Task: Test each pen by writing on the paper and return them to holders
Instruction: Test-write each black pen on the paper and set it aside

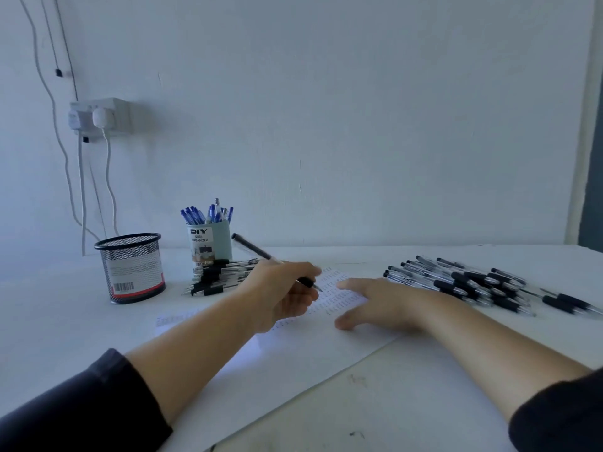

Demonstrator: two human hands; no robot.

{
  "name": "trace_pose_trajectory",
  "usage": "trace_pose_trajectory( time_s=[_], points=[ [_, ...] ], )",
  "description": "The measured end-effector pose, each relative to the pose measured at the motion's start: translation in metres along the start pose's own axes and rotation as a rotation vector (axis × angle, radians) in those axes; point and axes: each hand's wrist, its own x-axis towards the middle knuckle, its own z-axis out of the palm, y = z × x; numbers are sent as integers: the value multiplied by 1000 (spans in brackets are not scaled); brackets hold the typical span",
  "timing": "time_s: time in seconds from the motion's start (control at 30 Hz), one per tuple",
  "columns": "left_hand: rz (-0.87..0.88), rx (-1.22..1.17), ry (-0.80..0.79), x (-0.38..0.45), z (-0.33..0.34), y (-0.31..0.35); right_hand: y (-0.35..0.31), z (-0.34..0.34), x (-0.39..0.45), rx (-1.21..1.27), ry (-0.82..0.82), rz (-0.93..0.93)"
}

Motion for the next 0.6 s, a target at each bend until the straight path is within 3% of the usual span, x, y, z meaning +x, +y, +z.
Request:
trace_pose_trajectory(
  time_s=[0.2,0.37,0.6],
  points=[
    [-48,58,19,2,5,-1,-5,-1,1,-67,-17,2],
    [66,-88,20,6,8,-4,-4,-1,4,-82,-21,-1],
    [138,28,95,7,11,-17,-3,-2,-2,-77,-23,-2]
  ],
)
